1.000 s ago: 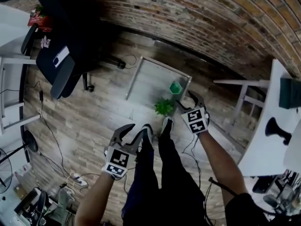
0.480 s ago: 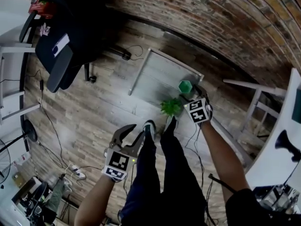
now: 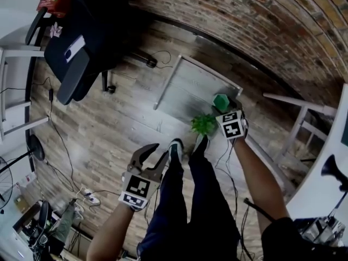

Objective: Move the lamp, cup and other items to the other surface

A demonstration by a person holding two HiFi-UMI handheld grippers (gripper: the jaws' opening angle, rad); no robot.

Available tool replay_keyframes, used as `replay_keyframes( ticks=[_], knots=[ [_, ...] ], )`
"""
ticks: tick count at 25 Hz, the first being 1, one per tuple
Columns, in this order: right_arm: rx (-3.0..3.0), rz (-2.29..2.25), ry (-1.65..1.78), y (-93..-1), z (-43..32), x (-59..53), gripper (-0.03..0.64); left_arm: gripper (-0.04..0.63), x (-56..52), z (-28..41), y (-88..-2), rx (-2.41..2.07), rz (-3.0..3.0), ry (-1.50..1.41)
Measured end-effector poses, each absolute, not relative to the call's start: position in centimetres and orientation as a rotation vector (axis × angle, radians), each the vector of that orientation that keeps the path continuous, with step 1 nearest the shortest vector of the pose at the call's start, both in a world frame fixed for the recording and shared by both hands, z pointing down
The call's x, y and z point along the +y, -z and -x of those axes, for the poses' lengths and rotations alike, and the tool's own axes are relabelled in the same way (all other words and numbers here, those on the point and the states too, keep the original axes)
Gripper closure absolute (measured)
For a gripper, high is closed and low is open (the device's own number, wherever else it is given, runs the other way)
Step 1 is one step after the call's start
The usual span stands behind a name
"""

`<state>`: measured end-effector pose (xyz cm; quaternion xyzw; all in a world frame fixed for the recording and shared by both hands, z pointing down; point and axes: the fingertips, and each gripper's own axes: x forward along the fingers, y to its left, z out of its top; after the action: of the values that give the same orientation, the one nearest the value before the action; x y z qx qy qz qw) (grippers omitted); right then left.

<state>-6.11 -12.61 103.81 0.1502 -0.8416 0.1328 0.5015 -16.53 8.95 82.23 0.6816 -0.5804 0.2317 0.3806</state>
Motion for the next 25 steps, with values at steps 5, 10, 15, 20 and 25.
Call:
replay_keyframes(
  ticks=[5,10,15,20,25],
  knots=[
    [-2.05,-0.35,-0.355,-98.5,5.8,-11.5,0.304,0.465,8.5,16.9,-79.0,-1.493,-1.774,-0.605],
    [-2.088,-0.372,-0.389,-90.4,4.9,-10.4,0.302,0.468,7.7,16.8,-73.6,-1.505,-1.826,-0.6],
    [-2.14,-0.439,-0.406,-81.3,3.9,-9.5,0.302,0.468,6.9,17.7,-68.0,-1.529,-1.923,-0.614],
    [-2.202,-0.523,-0.396,-72.9,2.0,-8.1,0.303,0.471,7.0,17.9,-62.9,-1.571,-1.98,-0.568],
    [-2.216,-0.592,-0.43,-65.4,-0.3,-5.5,0.302,0.472,7.8,18.2,-58.9,-1.604,-2.016,-0.514]
  ],
)
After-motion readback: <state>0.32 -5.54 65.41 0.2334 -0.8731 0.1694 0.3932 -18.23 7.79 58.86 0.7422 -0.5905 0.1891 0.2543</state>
